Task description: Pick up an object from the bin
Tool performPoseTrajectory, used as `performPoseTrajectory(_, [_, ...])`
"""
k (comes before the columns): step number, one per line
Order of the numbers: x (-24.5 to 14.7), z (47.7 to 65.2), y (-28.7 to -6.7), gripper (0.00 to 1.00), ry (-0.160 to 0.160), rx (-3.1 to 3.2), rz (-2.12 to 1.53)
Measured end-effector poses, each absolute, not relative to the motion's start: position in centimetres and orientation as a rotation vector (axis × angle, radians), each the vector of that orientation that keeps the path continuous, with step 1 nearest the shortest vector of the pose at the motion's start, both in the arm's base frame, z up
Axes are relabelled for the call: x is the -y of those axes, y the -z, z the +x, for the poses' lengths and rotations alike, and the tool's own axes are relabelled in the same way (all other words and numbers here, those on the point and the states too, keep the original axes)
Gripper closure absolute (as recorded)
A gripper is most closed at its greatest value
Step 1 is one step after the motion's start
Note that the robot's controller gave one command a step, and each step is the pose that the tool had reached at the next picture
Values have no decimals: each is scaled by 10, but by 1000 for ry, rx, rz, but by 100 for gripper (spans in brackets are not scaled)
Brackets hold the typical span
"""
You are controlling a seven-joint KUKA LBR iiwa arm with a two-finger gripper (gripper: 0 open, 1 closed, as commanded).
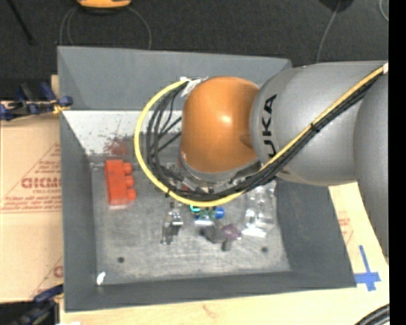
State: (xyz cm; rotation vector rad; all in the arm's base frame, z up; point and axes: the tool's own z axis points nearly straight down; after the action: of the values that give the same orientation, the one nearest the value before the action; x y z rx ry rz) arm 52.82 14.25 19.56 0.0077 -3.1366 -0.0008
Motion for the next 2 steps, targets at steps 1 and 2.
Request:
performPoseTrajectory(1, [-45,586,-71,0,9,3141,-221])
performPoseTrajectory(2, [-2,537,-102,0,-1,3123,-346])
